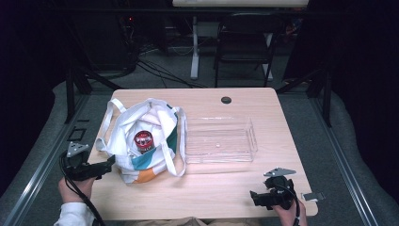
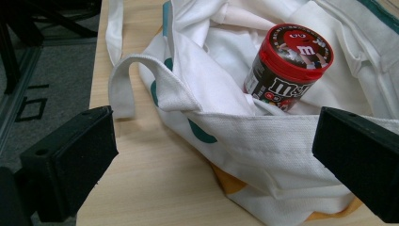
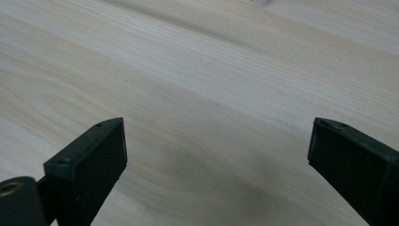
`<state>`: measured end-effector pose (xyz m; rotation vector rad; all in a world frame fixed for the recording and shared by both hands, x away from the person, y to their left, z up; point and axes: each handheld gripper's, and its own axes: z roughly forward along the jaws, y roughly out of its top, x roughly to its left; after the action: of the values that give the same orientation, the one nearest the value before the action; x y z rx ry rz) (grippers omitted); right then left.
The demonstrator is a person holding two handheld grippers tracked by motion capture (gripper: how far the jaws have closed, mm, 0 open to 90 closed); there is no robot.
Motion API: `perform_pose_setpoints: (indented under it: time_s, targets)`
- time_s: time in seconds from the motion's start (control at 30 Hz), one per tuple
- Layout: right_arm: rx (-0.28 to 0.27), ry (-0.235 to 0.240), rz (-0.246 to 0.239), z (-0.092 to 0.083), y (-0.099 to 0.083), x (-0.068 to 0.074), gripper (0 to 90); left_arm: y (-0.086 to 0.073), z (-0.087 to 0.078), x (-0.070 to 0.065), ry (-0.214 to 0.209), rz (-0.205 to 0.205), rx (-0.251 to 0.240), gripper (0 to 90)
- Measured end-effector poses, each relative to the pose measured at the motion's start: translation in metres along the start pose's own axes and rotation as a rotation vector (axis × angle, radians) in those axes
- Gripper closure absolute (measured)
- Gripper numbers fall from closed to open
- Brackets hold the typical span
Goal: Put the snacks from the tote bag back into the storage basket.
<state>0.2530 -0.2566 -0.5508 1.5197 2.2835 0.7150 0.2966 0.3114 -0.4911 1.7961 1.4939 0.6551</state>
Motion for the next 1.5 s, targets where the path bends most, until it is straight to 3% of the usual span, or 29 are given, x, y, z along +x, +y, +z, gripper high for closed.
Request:
perform_pose_setpoints:
  time_s: [0.13, 0.4, 0.63, 0.77, 0.97, 1.1, 1.27, 1.43, 1.5]
  targets:
    - [-0.001, -0.007, 0.009, 0.000, -0.001, -0.001, 5.0, 0.001, 0.001, -0.002, 0.003, 0.006, 0.013, 0.1]
    - [0.017, -0.011, -0.018, 0.004, 0.002, 0.004, 5.3, 0.003, -0.001, -0.013, 0.033, 0.075, 0.019, 0.0]
    - [0.010, -0.003, -0.044, 0.006, 0.004, 0.009, 4.9, 0.005, -0.004, -0.013, 0.042, 0.061, 0.026, 0.0]
    - [0.015, 0.009, -0.055, 0.008, 0.007, 0.011, 5.4, 0.016, -0.004, -0.016, 0.076, 0.099, 0.025, 0.2]
    - [0.026, 0.013, -0.036, 0.009, 0.006, 0.010, 6.3, 0.031, 0.005, -0.026, 0.030, 0.107, 0.025, 0.2]
    - [0.027, 0.067, -0.043, 0.006, 0.004, 0.011, 8.3, 0.039, 0.008, -0.039, 0.001, 0.137, 0.044, 0.1]
    - [0.019, 0.107, -0.054, 0.005, 0.004, 0.011, 8.5, 0.052, 0.011, -0.039, -0.016, 0.128, 0.040, 0.1]
    - [-0.009, 0.112, -0.034, 0.007, 0.004, 0.013, 8.0, 0.063, 0.019, -0.039, -0.025, 0.123, 0.039, 0.0]
    - [0.006, 0.119, -0.048, 0.007, 0.005, 0.012, 7.4, 0.064, 0.021, -0.040, -0.031, 0.127, 0.047, 0.0]
